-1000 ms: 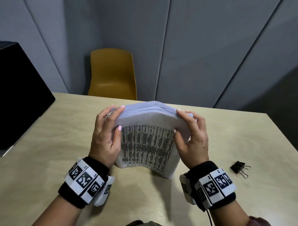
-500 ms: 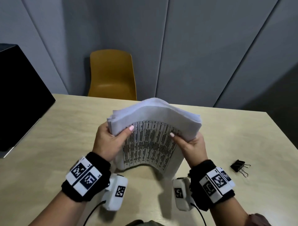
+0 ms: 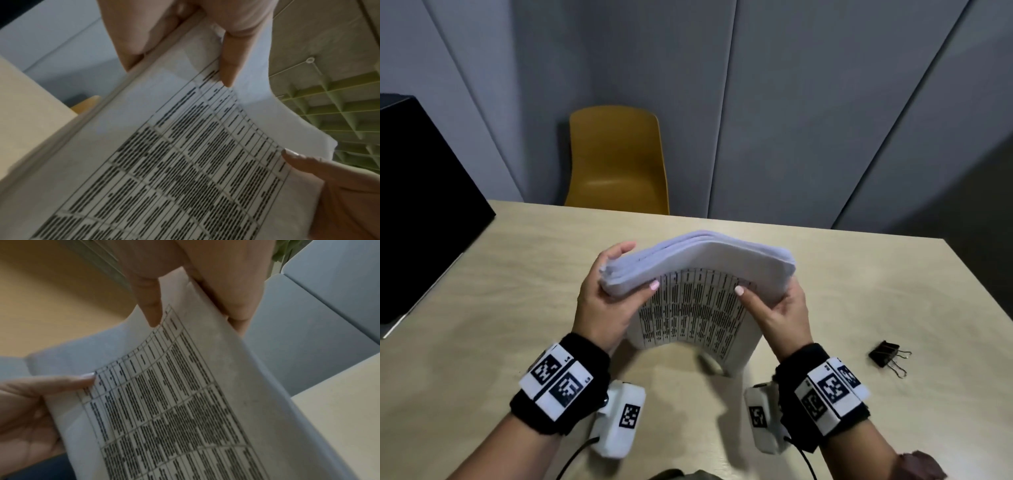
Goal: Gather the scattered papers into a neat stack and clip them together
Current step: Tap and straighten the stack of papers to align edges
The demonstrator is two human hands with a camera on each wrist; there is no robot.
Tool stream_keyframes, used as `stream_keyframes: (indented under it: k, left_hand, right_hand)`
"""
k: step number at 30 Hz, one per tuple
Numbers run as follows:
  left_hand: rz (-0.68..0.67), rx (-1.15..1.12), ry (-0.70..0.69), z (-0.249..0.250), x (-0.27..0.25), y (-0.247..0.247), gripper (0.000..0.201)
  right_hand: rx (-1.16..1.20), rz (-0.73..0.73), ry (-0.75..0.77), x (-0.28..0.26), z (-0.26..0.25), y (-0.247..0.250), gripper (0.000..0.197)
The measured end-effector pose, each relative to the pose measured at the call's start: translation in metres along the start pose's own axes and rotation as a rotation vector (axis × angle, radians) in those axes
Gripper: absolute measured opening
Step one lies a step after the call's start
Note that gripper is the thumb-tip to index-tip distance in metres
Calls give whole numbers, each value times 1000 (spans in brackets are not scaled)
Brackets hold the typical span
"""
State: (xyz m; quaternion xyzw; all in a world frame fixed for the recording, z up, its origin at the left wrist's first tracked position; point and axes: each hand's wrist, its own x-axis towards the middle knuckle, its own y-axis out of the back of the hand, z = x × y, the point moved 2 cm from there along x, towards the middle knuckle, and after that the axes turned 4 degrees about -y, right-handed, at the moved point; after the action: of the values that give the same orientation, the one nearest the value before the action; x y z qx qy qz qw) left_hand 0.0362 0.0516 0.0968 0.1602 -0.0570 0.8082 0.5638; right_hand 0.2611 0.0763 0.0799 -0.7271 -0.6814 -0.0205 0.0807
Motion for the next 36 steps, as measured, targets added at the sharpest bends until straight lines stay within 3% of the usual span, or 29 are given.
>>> stream_keyframes:
  k: [3, 5, 7, 11, 13, 17, 21, 26, 32, 36]
  left_hand:
    - [22, 5, 44, -2, -1, -2, 26]
    - [36, 12, 17, 1, 1, -1, 26]
    - [44, -10, -23, 9, 2, -2, 44]
    - [89, -273, -17, 20, 3, -3, 107]
    - [141, -259, -10, 24, 4, -4, 119]
    - [278, -158, 52, 24, 13, -11, 71]
    - [359, -222, 139, 21, 19, -14, 33]
    - [344, -235, 138, 22, 17, -17, 54]
    - [299, -278, 203, 19, 18, -19, 37]
    - [335, -298, 188, 21, 20, -15, 40]
  right_hand:
    - [-48, 30, -24, 0, 5, -1, 22]
    - [-49, 32, -4, 2, 3, 0, 20]
    - [-34, 31, 14, 1, -3, -1, 26]
    - [34, 104, 43, -4, -20, -2, 39]
    - [48, 194, 45, 0, -30, -3, 44]
    - [80, 334, -24, 13, -39, -11, 32]
    - [105, 369, -70, 13, -36, -14, 39]
    - [122, 358, -30, 9, -38, -17, 36]
    - [121, 372, -34, 8, -36, -14, 34]
    - [111, 388, -50, 8, -34, -10, 28]
